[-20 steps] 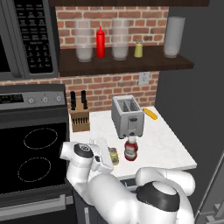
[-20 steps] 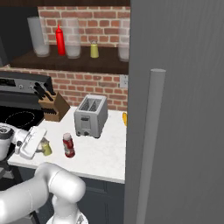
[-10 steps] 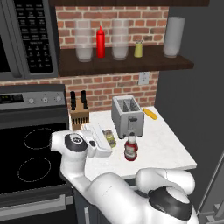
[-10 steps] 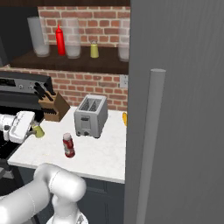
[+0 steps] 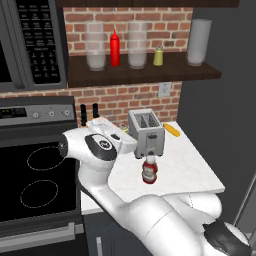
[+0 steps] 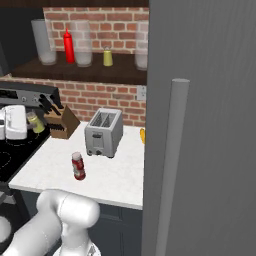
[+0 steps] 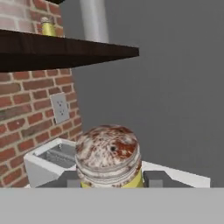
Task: Put the shaker and condiment bottle from the counter next to their counterparts in the cabinet.
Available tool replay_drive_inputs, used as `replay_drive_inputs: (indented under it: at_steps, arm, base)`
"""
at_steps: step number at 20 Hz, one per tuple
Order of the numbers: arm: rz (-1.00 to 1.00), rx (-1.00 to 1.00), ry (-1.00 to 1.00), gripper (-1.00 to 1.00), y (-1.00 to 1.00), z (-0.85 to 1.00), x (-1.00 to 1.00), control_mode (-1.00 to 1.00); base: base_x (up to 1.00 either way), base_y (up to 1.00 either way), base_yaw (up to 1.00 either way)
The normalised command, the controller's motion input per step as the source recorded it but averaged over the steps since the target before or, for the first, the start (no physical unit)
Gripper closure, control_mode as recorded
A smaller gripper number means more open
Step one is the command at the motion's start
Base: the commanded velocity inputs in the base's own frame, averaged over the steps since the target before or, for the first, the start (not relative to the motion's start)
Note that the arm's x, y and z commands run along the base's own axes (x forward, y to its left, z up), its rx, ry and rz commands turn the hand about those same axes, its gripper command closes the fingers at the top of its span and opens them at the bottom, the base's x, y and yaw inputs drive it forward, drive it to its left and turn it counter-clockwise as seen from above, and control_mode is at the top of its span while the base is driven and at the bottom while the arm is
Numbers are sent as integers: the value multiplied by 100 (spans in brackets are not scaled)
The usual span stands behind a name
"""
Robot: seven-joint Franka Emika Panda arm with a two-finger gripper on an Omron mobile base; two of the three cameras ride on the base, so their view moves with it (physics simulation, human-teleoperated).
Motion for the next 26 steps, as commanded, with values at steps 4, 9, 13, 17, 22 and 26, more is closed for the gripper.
replay_drive_inputs:
  at_steps: [4,9,13,17,22,26]
  arm:
    - [57,0,0,100,-31,66,-1,-100]
    - [60,0,0,100,-39,57,-6,-100]
    - [52,0,0,100,-32,47,-7,-100]
    - [6,0,0,100,0,14,-1,-100]
    - [0,-1,0,100,-27,0,0,-100]
    - [0,0,0,100,-56,24,0,-100]
  base:
    - [0,0,0]
    - [0,0,0]
    - [0,0,0]
    - [0,0,0]
    - [0,0,0]
    - [0,0,0]
